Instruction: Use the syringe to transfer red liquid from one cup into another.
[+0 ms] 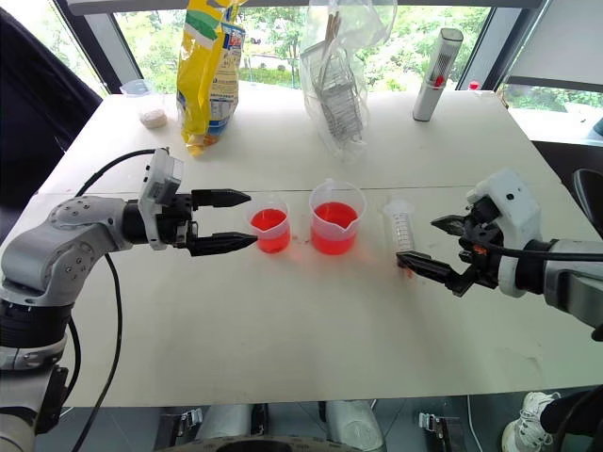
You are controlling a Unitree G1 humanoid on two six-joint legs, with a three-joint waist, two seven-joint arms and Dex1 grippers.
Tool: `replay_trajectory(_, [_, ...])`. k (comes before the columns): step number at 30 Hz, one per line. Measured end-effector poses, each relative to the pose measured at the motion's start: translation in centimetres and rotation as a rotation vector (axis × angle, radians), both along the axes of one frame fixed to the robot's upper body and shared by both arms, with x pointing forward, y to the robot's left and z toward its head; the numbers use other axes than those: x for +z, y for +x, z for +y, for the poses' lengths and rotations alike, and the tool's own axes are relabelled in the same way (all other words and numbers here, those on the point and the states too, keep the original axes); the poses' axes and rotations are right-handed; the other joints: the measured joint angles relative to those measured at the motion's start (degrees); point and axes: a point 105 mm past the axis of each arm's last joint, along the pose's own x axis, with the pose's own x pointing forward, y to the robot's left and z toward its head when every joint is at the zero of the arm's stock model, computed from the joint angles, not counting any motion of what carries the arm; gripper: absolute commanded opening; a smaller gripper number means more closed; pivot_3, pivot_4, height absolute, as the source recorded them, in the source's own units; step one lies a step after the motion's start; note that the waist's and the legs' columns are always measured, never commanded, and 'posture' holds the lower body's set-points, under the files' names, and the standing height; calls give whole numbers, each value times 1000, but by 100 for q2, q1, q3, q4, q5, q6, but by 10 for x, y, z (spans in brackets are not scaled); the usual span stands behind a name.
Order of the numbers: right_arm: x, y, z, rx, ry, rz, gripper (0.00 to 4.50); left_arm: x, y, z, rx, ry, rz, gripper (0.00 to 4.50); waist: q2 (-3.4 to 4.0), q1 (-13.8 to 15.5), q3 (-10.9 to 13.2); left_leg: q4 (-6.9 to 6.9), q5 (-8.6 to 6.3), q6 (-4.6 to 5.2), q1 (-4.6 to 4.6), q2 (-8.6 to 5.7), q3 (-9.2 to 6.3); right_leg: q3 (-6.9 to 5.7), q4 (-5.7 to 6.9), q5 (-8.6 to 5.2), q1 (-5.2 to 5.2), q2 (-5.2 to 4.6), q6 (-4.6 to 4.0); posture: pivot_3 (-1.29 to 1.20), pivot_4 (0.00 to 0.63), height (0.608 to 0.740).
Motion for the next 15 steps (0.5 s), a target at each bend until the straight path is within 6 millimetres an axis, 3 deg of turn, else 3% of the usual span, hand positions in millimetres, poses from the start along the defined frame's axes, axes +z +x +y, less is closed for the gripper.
replay_trajectory(15, [-3,7,-1,1,-3,25,4460,3,5,-2,8,-23,-2,4500,0,14,0,1,0,0,0,0,1,0,0,0,0,0,0,0,150,739])
